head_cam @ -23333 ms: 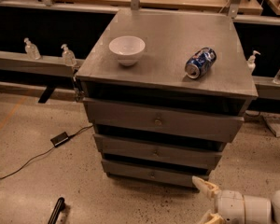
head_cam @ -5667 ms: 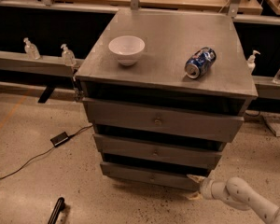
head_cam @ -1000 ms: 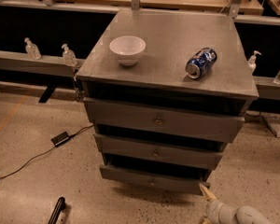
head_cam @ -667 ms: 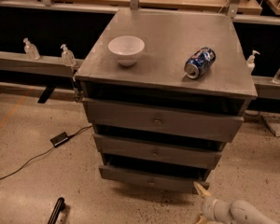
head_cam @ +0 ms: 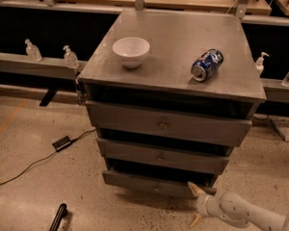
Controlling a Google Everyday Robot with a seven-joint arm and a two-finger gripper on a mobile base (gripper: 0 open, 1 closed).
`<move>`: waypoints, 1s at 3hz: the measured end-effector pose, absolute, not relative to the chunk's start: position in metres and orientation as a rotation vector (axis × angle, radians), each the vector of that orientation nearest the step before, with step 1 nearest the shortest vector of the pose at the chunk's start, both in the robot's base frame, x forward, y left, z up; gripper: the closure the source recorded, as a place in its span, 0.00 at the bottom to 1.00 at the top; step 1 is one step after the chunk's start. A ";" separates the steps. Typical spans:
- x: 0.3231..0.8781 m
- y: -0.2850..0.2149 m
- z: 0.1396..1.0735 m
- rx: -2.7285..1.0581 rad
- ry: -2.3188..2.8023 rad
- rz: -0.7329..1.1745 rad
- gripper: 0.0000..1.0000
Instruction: Open bottom drawer
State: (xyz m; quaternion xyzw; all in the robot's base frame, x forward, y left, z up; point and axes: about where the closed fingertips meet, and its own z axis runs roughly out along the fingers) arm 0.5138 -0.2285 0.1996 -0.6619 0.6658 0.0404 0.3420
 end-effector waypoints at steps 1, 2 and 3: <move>0.530 -0.216 0.190 -1.761 1.720 0.089 0.00; 0.551 -0.211 0.175 -1.779 1.733 0.091 0.00; 0.569 -0.213 0.164 -1.760 1.745 0.102 0.14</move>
Offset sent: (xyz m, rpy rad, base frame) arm 0.0705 0.0158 -0.0407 -0.0695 0.0207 0.0198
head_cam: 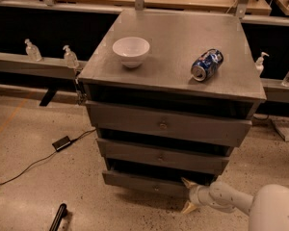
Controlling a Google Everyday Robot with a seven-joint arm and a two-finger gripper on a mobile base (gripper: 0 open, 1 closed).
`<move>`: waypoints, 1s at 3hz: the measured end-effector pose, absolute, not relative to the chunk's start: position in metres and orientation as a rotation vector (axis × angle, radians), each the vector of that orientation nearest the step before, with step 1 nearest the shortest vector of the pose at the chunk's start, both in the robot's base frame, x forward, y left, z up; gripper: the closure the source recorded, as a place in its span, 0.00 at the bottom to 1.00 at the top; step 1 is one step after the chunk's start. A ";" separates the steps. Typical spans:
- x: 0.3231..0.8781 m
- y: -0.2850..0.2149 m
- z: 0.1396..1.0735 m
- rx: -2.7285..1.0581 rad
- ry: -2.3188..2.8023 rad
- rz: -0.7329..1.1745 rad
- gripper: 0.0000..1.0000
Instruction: Open bottom drawer
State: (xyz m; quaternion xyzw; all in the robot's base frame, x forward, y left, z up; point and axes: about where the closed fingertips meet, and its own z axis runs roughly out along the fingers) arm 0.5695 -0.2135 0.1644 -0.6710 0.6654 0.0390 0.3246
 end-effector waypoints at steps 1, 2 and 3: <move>0.584 -0.217 0.159 -1.741 1.749 0.109 0.36; 0.586 -0.217 0.160 -1.738 1.749 0.112 0.48; 0.586 -0.217 0.160 -1.738 1.749 0.112 0.39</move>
Offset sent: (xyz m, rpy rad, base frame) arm 0.0239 -0.0149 -0.0025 0.0386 0.0051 -0.0136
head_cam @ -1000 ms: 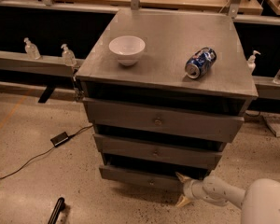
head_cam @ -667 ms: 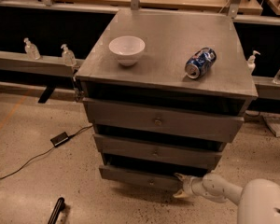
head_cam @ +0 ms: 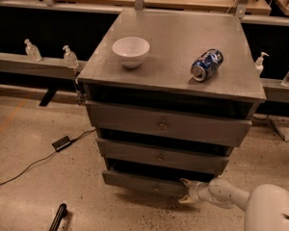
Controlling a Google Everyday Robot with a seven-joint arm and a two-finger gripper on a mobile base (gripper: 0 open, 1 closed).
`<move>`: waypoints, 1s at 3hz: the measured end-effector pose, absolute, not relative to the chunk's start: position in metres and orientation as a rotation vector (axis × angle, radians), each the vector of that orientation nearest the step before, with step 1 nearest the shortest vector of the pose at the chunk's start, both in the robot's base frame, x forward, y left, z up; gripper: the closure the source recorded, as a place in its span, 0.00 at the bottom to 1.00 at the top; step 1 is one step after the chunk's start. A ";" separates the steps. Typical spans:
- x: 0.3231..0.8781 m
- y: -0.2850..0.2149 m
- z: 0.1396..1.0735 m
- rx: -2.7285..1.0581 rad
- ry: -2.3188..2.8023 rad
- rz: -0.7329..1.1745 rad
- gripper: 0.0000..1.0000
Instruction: Open bottom drawer
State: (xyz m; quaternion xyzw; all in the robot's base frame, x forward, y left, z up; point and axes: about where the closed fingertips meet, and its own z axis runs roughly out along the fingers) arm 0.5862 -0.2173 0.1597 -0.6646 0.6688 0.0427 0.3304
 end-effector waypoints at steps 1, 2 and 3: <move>0.575 -0.218 0.161 -1.740 1.743 0.170 0.29; 0.499 -0.238 0.173 -1.721 1.768 0.442 0.34; 0.497 -0.238 0.175 -1.721 1.768 0.447 0.42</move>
Offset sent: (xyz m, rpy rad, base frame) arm -0.1598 -0.0332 0.0292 0.2767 0.3578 0.1408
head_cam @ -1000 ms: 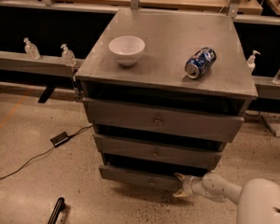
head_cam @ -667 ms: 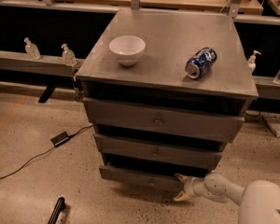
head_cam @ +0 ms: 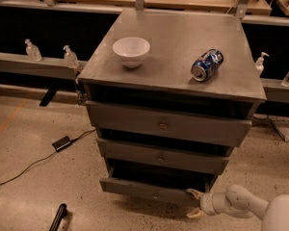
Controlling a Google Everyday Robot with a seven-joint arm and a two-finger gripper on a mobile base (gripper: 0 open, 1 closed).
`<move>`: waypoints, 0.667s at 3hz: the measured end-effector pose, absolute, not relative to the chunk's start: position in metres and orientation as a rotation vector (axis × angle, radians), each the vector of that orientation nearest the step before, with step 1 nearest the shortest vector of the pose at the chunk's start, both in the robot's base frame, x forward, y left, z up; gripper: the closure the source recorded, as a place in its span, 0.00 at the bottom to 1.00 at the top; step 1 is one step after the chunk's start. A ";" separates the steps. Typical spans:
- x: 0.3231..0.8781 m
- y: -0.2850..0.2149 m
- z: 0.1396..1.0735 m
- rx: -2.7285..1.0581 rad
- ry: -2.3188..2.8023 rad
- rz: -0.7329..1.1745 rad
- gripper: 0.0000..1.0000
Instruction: Open bottom drawer
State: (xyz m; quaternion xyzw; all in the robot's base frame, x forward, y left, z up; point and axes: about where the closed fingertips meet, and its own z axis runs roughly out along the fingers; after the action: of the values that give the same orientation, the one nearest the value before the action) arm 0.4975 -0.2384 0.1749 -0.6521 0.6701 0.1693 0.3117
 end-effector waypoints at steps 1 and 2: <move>0.497 -0.238 0.179 -1.721 1.769 0.447 0.51; 0.497 -0.238 0.180 -1.721 1.769 0.447 0.54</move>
Offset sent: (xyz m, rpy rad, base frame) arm -0.0881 -0.0110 0.0296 0.1115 0.1052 0.0327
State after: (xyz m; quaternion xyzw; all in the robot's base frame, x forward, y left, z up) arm 0.4973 -0.2384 0.1804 -0.6520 0.6701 0.1694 0.3117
